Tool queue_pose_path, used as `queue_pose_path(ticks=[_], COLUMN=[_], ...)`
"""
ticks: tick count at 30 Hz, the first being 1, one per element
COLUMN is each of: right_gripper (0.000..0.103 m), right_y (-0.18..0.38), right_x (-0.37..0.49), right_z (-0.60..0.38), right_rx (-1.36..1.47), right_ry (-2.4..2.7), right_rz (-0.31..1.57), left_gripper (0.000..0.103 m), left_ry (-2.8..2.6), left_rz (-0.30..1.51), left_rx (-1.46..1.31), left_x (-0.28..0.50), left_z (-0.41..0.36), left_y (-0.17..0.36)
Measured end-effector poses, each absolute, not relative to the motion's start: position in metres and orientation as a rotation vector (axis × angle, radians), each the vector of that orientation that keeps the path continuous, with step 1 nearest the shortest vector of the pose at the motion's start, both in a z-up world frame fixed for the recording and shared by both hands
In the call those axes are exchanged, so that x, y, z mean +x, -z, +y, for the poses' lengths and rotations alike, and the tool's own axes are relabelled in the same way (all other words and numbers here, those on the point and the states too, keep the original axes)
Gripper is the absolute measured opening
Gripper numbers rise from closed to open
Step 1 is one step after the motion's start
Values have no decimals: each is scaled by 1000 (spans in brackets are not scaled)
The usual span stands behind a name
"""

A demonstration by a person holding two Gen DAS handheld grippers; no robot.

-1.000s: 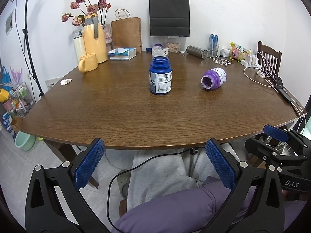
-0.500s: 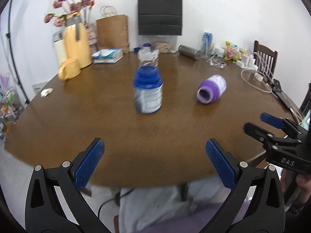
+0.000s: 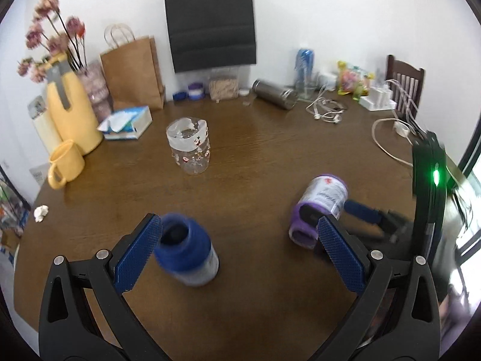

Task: Flip cup upright
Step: 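Reach the right tool toward the lying purple bottle, then close the right tool on the purple bottle and lift it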

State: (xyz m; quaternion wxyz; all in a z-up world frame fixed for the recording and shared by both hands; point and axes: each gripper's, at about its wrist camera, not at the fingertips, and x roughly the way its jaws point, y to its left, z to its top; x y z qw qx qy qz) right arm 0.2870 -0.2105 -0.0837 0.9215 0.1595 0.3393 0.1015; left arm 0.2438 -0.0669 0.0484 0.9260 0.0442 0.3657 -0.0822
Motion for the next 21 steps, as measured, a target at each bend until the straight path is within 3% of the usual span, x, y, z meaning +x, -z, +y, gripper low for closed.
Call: queue_pose_path(ticks=[5, 8, 13, 21], right_gripper=[74, 61, 60, 60], right_y=[104, 108, 101, 99], right_x=[317, 331, 349, 360], right_z=[-216, -230, -246, -235], right_rx=[370, 347, 248, -21], right_ry=[-306, -283, -299, -472], right_rz=[786, 816, 823, 833], left_gripper=[103, 103, 103, 103], left_ry=[121, 167, 240, 417], left_rz=[840, 924, 1015, 989], left_rx=[134, 169, 237, 206], left_x=[314, 355, 412, 451], left_z=[-87, -109, -146, -166], left_y=[-57, -59, -47, -3])
